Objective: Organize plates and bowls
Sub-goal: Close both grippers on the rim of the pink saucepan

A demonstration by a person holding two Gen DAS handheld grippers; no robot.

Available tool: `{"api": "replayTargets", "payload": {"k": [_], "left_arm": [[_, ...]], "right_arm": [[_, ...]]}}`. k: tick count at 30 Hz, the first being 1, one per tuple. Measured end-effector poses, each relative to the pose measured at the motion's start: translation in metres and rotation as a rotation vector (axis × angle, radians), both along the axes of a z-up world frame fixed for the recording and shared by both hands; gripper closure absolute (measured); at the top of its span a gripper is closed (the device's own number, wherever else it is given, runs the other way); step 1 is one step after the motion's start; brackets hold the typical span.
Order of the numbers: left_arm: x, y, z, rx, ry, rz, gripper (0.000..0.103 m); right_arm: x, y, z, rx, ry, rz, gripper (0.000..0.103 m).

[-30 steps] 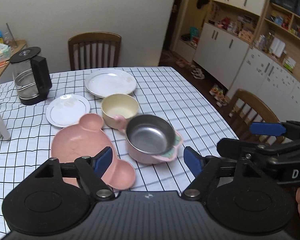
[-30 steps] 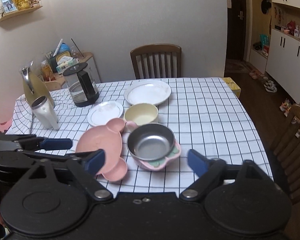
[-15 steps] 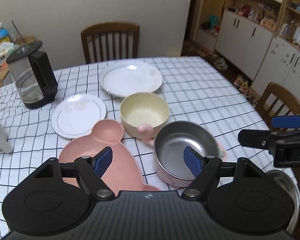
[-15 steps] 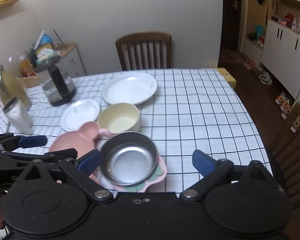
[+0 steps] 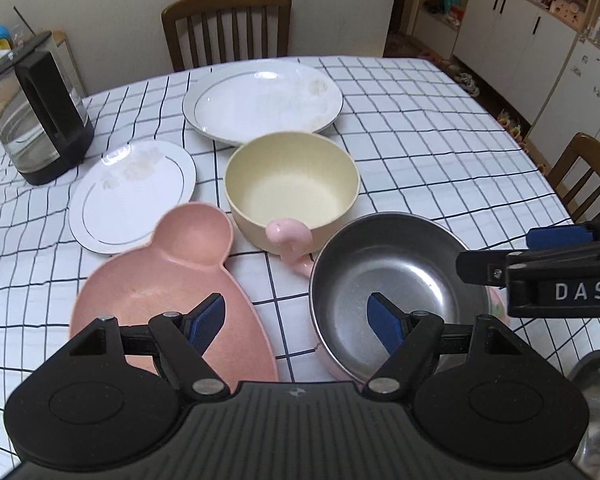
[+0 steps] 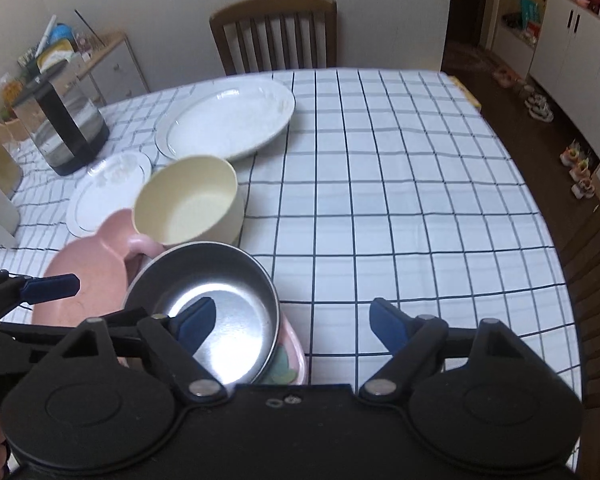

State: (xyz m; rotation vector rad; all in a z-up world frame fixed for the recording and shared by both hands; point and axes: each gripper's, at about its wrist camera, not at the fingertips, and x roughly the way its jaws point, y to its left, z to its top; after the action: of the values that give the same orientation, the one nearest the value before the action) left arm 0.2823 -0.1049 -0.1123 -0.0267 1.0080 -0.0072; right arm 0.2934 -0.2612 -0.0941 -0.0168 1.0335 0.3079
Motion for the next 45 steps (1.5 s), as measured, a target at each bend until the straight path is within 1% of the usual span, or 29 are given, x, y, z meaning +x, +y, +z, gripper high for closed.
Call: {"api": "replayTargets", "payload": {"k": [4, 6, 8, 10, 12, 14, 15, 17, 21, 24, 25, 28, 39, 45], "left_arm": [[0.006, -0.004, -0.008, 0.004, 0.022, 0.001, 0.026], [0.008, -0.005, -0.011, 0.002, 0.034, 0.005, 0.030], [0.010, -0.006, -0.013, -0.010, 0.054, 0.008, 0.039], [0.011, -0.006, -0.014, -0.019, 0.061, 0.016, 0.043], [0.012, -0.007, -0.015, -0.021, 0.066, 0.024, 0.049], [0.012, -0.007, -0.015, -0.032, 0.079, 0.032, 0.060], [0.013, -0.007, -0.015, -0.033, 0.092, 0.037, 0.062], [0.014, -0.007, -0.018, -0.025, 0.120, 0.058, 0.074], [0.014, -0.004, -0.019, -0.048, 0.132, 0.081, 0.079], [0.013, -0.004, -0.017, -0.069, 0.135, 0.080, 0.086], [0.012, -0.005, -0.017, -0.075, 0.136, 0.076, 0.091], [0.011, -0.010, -0.016, -0.059, 0.138, 0.069, 0.092], [0.002, -0.007, -0.015, -0.065, 0.151, 0.084, 0.095], [-0.010, -0.011, -0.005, -0.060, 0.131, 0.068, 0.095]], "right_arm": [[0.009, 0.002, -0.011, 0.000, 0.032, 0.016, 0.027], [0.012, 0.002, -0.016, 0.001, 0.048, 0.021, 0.029], [0.015, 0.003, -0.019, 0.003, 0.064, 0.029, 0.037], [0.017, 0.005, -0.022, 0.002, 0.072, 0.039, 0.042], [0.018, 0.006, -0.023, 0.001, 0.078, 0.048, 0.049], [0.018, 0.007, -0.023, -0.003, 0.080, 0.056, 0.059], [0.019, 0.008, -0.023, -0.003, 0.083, 0.060, 0.060], [0.019, 0.009, -0.023, -0.003, 0.085, 0.065, 0.068], [0.018, 0.010, -0.024, -0.008, 0.088, 0.080, 0.076], [0.016, 0.010, -0.024, -0.010, 0.089, 0.088, 0.082], [0.016, 0.010, -0.024, -0.010, 0.090, 0.087, 0.083], [0.014, 0.009, -0.024, -0.022, 0.083, 0.082, 0.088], [0.003, 0.007, -0.020, -0.003, 0.083, 0.067, 0.088], [-0.010, 0.004, -0.012, 0.003, 0.077, 0.055, 0.089]]}}
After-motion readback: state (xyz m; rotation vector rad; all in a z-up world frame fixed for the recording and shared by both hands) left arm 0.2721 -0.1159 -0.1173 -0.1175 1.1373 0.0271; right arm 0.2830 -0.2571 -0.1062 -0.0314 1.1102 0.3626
